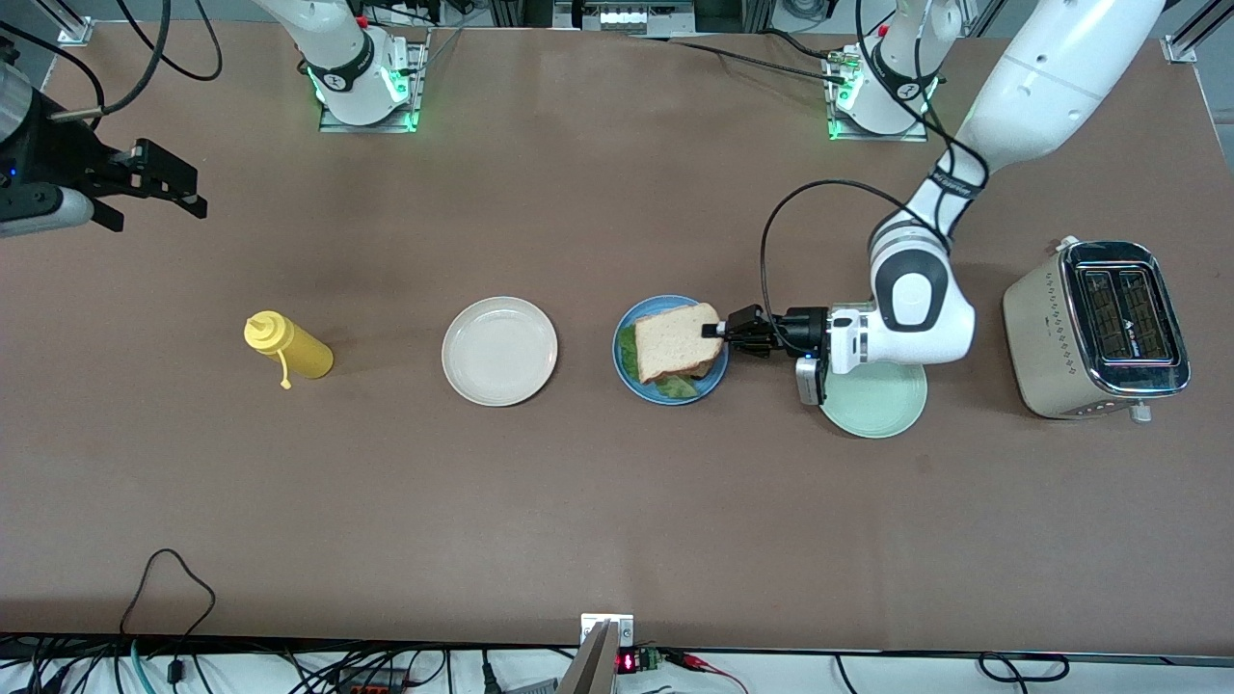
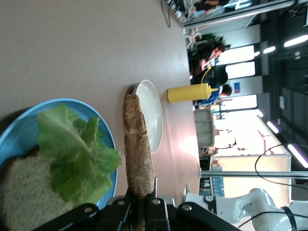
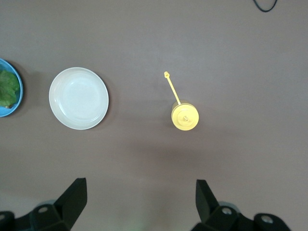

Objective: Make sandwich in blue plate with both arms
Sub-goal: 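Lower the bread onto the lettuce and open the left gripper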

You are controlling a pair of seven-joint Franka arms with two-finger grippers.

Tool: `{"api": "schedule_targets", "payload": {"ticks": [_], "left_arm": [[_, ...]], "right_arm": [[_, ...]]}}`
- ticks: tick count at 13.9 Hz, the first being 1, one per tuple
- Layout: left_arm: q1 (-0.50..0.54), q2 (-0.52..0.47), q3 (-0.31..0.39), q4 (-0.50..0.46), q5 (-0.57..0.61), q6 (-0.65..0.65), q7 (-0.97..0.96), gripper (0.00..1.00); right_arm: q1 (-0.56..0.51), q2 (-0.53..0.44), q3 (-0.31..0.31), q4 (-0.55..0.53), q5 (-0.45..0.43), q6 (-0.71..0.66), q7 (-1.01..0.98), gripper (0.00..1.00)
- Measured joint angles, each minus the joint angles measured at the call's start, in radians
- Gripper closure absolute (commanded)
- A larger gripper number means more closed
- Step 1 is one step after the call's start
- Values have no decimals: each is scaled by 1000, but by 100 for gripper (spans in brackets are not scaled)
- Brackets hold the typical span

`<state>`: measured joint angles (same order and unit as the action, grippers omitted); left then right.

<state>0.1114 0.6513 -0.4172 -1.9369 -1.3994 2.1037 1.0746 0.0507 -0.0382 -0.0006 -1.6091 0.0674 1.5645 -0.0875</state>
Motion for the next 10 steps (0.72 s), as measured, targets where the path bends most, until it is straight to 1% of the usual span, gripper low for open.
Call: {"api": "schedule_targets", "payload": {"ticks": [1, 2, 3, 4, 8, 10], "left_arm": [[-8, 33, 0, -2, -50, 1, 71, 94], [-17, 61, 0, -1, -72, 8, 111, 73], [-24, 78, 0, 0, -79, 23, 133, 7], [-29, 88, 0, 0, -79, 40, 141, 0], [-37, 87, 1, 0, -72, 101, 152, 0], [-39, 63, 2, -13, -10, 119, 153, 0]], "right_arm": [[-15, -16, 8, -23, -1, 13, 0, 0], [-26, -26, 12, -38, -1, 19, 0, 0], [-32, -29, 12, -43, -1, 22, 0, 0], [-35, -28, 12, -43, -1, 23, 3, 0], [-44, -20, 13, -43, -1, 46, 17, 0], [-48, -13, 13, -43, -4, 71, 11, 0]]}}
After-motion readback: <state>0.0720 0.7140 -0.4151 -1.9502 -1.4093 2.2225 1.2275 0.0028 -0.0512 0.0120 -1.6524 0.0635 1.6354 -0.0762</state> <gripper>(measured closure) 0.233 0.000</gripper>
